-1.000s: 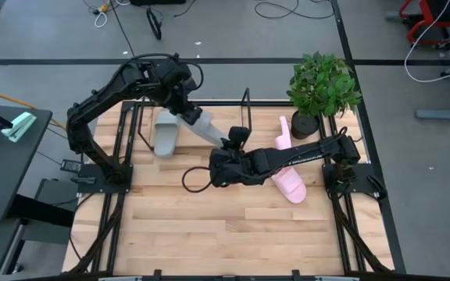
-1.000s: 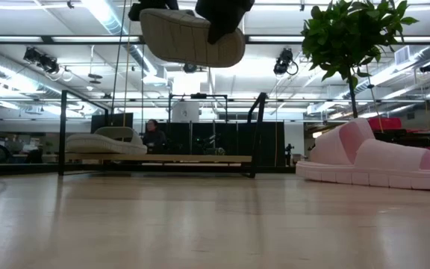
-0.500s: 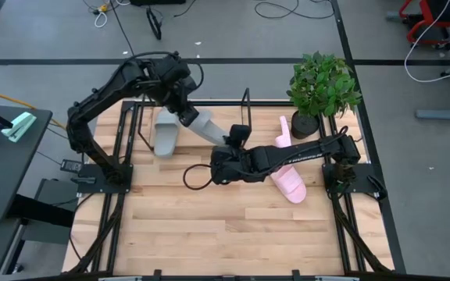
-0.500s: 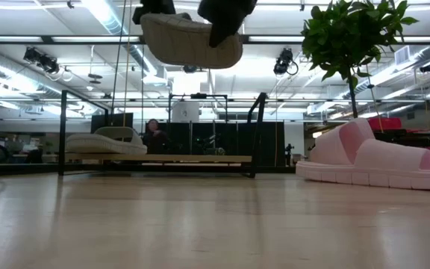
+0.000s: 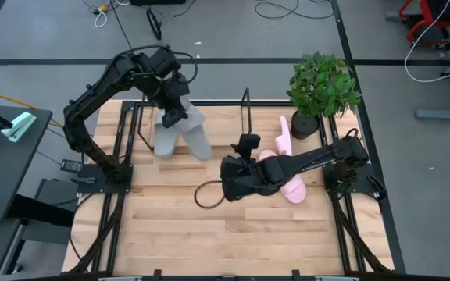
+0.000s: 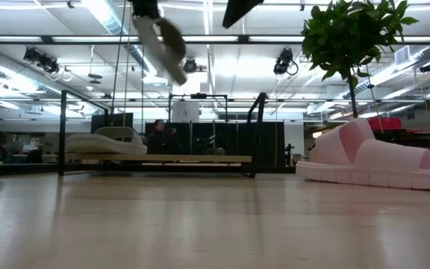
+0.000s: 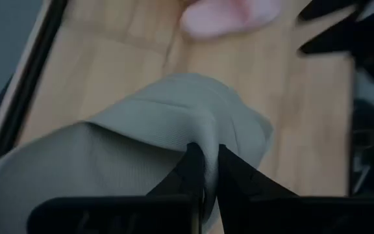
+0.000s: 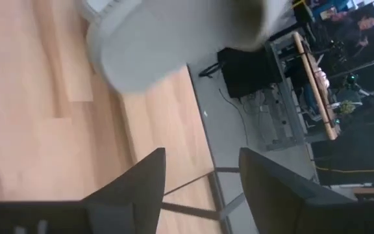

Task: Pick and place slides into the shelf
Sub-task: Put the gray slipper on the shelf

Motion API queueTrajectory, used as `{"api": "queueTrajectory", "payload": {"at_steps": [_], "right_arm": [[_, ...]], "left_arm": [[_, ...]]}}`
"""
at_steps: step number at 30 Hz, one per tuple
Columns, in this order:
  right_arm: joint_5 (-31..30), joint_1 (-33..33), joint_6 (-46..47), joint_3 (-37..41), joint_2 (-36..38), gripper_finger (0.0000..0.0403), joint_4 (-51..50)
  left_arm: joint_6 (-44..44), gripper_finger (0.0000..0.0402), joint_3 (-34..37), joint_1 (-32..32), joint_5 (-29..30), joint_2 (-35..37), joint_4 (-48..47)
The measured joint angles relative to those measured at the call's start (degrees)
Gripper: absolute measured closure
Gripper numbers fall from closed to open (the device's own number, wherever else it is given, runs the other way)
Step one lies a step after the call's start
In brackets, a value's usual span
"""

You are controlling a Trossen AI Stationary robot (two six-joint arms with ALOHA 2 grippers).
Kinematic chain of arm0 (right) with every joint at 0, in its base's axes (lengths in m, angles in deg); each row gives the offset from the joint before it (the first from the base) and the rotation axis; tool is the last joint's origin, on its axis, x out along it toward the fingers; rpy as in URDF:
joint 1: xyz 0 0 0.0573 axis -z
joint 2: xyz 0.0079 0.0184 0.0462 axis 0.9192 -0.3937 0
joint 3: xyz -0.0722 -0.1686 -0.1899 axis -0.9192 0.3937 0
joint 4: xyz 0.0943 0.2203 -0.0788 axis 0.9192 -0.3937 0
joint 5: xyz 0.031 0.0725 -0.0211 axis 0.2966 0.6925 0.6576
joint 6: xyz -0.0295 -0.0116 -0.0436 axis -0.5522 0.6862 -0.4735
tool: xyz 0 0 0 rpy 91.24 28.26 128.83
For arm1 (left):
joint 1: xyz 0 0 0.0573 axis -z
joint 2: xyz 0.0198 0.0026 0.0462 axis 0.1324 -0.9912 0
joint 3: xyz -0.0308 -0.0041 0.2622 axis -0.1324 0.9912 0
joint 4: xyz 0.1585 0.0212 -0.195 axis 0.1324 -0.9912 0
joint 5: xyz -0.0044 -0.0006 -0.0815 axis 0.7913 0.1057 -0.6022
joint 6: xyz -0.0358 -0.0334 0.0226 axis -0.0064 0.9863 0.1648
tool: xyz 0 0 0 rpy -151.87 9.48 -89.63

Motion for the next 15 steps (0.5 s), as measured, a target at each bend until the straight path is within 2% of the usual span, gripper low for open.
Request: {"api": "queueTrajectory", "payload": {"at_steps": [3,6,8,10,15], "right_arm": [[-1.09,-2.47,2.33,0.0,0.37,0.0204,-2.71],[-3.95,-5.56,2.99,0.02,0.28,0.0207,-7.15],[-6.82,-7.97,2.77,0.38,0.31,0.0209,-8.86],[-10.59,-10.69,2.53,0.55,0.22,0.0212,-11.58],[-26.4,-17.94,2.75,0.57,0.22,0.0218,-13.07]], "left_arm": [[1.27,0.0379,0.0,0.07,-7.26,0.0,4.57],[1.69,0.0379,0.0,-0.56,-20.83,0.01,8.34],[1.73,0.0379,-0.02,-0.81,-27.15,0.04,11.37],[1.86,0.0379,-0.02,-0.81,-30.6,0.04,14.0],[1.55,0.0379,-0.02,-2.32,-34.79,0.04,16.46]]}}
